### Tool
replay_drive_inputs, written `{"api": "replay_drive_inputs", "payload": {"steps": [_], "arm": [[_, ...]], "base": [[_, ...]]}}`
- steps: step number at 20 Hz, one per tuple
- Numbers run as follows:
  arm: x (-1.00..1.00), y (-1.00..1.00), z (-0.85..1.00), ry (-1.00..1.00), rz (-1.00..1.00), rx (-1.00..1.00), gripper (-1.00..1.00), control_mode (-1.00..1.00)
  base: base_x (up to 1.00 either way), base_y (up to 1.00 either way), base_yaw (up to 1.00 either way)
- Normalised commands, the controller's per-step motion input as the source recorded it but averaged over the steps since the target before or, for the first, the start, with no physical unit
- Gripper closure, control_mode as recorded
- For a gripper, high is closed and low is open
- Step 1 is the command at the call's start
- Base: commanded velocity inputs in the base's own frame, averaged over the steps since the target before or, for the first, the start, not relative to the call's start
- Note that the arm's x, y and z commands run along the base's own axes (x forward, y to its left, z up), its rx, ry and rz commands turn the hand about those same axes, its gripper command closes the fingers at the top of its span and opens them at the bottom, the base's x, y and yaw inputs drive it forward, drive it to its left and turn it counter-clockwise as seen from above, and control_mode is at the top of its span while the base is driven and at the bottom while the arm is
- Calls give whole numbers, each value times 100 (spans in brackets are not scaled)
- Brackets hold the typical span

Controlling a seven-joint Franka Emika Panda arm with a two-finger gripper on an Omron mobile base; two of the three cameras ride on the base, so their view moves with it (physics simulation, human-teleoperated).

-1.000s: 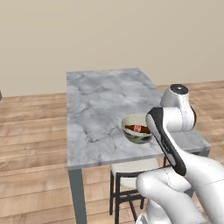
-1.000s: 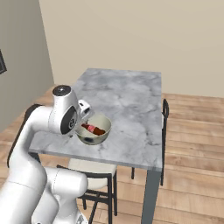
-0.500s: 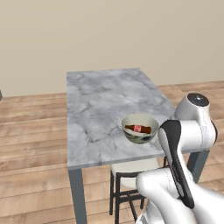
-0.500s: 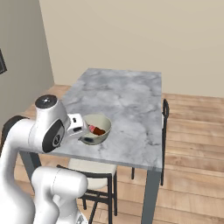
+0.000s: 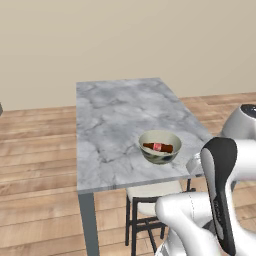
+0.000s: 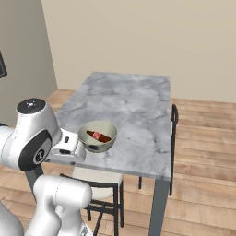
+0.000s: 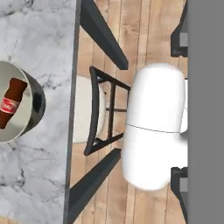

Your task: Open the fridge, grab two sodas, and place both sodas inside the bowl with ice on the dining counter.

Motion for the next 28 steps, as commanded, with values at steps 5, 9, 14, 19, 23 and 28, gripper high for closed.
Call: {"api": "replay_drive_inputs", "payload": {"steps": [5,9,14,19,23,28], "arm": [[-50,10,-13,0,-22,1,-100,-100],[-46,9,-21,0,-17,0,-100,-100],[-9,0,-7,0,-2,0,-100,-100],[-10,-3,-1,-6,0,0,-100,-100],[-41,-12,0,-16,-5,0,-100,-100],[-10,-2,0,-3,-2,0,-100,100]], "base": [[0,0,0],[0,0,0],[0,0,0],[0,0,0],[0,0,0],[-39,-5,-17]]}}
